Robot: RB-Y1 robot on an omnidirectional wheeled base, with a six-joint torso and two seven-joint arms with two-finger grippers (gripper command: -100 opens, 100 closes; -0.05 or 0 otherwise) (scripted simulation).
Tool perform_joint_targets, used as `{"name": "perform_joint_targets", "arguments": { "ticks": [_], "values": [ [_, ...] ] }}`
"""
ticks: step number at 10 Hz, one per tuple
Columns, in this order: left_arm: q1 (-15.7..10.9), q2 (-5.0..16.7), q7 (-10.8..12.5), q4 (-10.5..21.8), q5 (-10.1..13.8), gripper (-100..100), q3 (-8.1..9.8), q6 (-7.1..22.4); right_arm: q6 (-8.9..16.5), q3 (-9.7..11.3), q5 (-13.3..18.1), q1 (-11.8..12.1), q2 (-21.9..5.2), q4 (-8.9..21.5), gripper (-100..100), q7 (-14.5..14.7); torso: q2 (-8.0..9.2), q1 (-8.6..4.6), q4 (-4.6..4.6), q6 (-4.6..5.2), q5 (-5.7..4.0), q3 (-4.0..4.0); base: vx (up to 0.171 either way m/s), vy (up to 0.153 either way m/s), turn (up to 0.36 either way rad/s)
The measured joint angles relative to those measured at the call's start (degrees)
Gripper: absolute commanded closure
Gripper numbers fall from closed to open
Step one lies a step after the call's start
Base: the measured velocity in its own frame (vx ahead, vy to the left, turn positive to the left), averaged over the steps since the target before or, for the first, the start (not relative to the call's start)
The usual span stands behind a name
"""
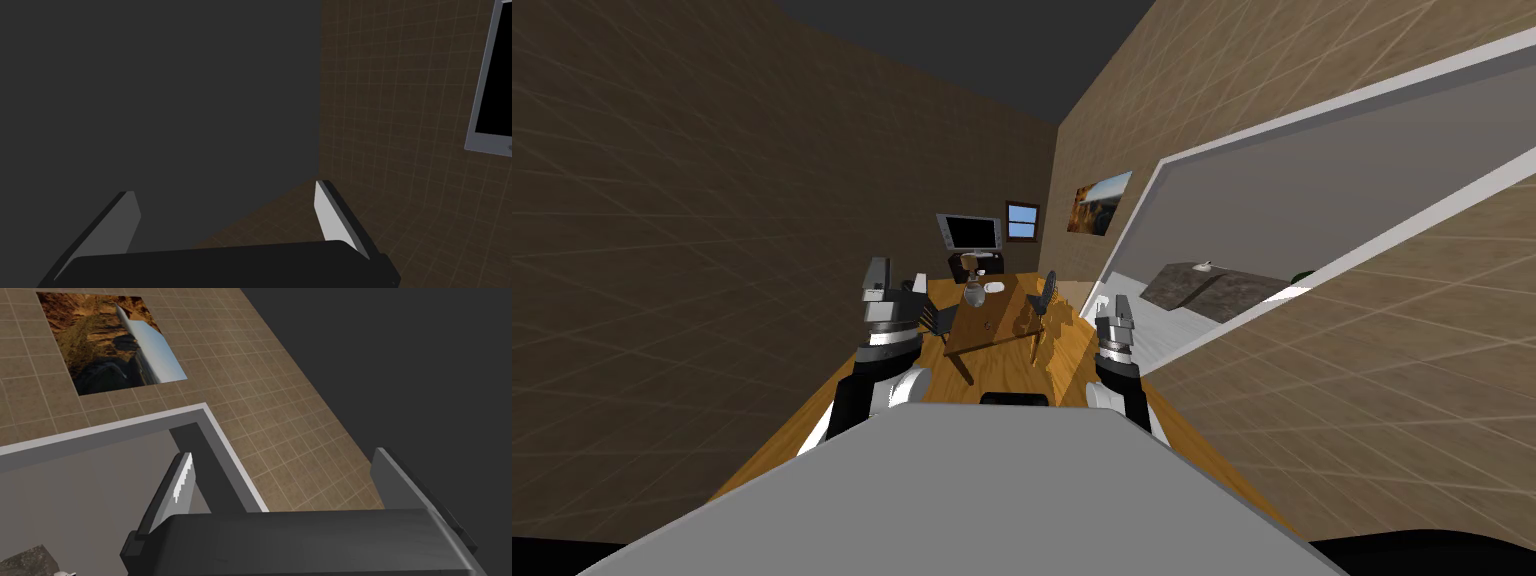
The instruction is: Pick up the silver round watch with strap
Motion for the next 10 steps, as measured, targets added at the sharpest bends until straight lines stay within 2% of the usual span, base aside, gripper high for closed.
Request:
{"name": "perform_joint_targets", "arguments": {
  "ticks": [2, 5, 7, 10],
  "values": [
    [-0.13, 2.11, -1.06, 1.27, -1.06, -100, -0.18, 1.31, 0.0, 0.0, 0.0, 0.0, 0.0, 0.0, 0, 0.0, -0.06, 0.06, -0.02, 0.02, 0.01, -0.04, 0.019, 0.017, -0.136],
    [-1.86, 4.49, -3.2, 4.21, -2.82, -100, 0.53, 4.68, 0.0, 0.0, 0.0, 0.0, 0.0, 0.0, 0, 0.0, -0.08, 0.11, -0.02, 0.01, 0.03, -0.05, 0.015, 0.026, -0.109],
    [-2.22, 5.45, -4.92, 6.45, -4.35, -100, 0.64, 6.1, 0.0, 0.0, 0.0, 0.0, 0.0, 0.0, 0, 0.0, -0.05, 0.15, -0.02, 0.01, 0.03, -0.03, 0.008, 0.037, -0.141],
    [-3.95, 6.55, -7.81, 9.23, -7.0, -100, 1.07, 10.11, 0.0, 0.0, 0.0, 0.0, -0.01, 0.0, 0, 0.0, -0.05, 0.17, -0.01, 0.0, 0.04, -0.03, 0.007, 0.041, -0.136]
  ]
}}
